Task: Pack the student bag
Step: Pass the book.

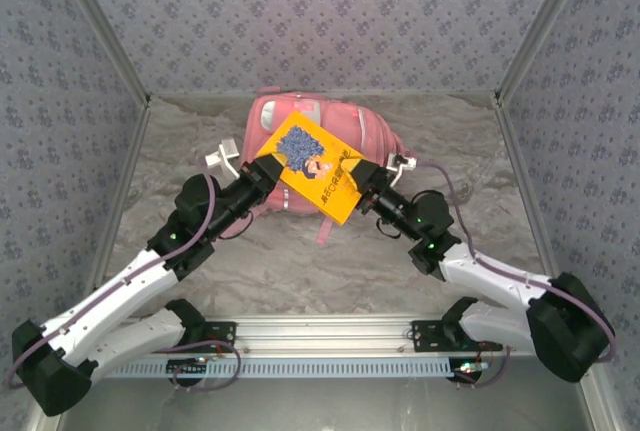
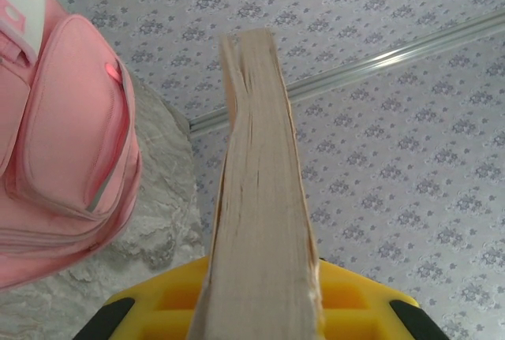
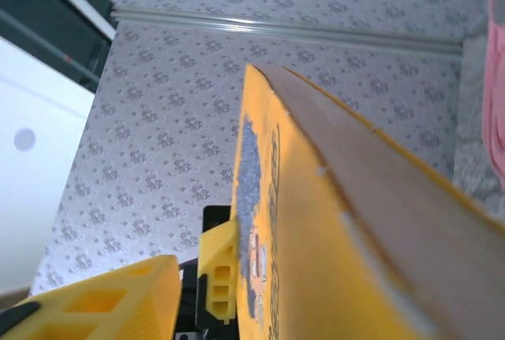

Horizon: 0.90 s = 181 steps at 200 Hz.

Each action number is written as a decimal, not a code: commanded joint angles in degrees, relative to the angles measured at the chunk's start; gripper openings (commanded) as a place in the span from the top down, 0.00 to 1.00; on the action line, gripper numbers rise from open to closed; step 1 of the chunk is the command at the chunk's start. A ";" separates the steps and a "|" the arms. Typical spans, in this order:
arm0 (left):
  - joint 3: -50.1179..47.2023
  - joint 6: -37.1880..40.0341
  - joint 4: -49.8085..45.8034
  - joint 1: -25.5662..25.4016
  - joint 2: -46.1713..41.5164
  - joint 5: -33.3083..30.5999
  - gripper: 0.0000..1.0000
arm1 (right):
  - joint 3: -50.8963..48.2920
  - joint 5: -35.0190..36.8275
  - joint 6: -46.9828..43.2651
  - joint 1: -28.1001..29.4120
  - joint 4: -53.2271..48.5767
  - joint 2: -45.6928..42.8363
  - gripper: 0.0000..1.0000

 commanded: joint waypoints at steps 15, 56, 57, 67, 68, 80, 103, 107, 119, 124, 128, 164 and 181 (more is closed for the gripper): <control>-0.41 -1.73 3.49 -1.11 -1.19 -2.80 1.00 | 0.31 3.70 -6.37 -0.24 -3.21 -5.04 0.65; -0.54 -1.62 3.62 -1.95 -0.60 -3.88 1.00 | -0.45 4.29 -7.29 -0.28 -7.53 -7.09 0.83; -0.53 -1.63 3.63 -1.98 -0.60 -3.88 1.00 | -0.49 4.27 -7.37 -0.29 -7.65 -7.15 0.84; -0.16 -0.76 2.36 -1.96 -0.65 -4.18 1.00 | -0.94 4.67 -7.96 -0.67 -9.00 -8.19 0.90; -0.16 -0.58 2.12 -1.99 -0.63 -4.21 1.00 | -0.95 4.77 -8.01 -0.76 -9.13 -8.31 0.91; 0.44 0.96 -0.48 -2.01 -0.95 -5.06 0.93 | -1.62 5.04 -8.66 -1.78 -11.37 -10.11 0.97; 1.45 5.49 -5.69 -1.81 -1.41 -7.55 0.64 | -2.27 3.82 -9.99 -5.48 -18.89 -14.89 1.00; 1.83 6.83 -6.50 -1.73 -1.35 -7.68 0.61 | -2.41 3.56 -10.39 -6.39 -20.27 -16.10 1.00; 4.15 10.93 -10.92 -0.63 -0.18 -7.55 0.55 | -2.40 2.27 -11.72 -9.75 -25.83 -19.47 1.00; 5.49 12.02 -13.06 0.16 0.81 -7.14 0.54 | -2.10 1.64 -12.24 -11.42 -29.64 -21.52 1.00; 6.63 13.10 -14.19 0.80 1.85 -6.34 0.54 | -1.88 1.28 -13.09 -12.69 -32.32 -22.57 1.00; 20.71 26.84 -22.08 5.63 17.45 4.29 0.52 | 5.85 -2.24 -26.17 -27.55 -60.66 -31.46 1.00; 29.18 30.82 -26.32 6.73 27.30 8.77 0.50 | 11.36 -1.04 -32.59 -32.91 -72.82 -31.54 1.00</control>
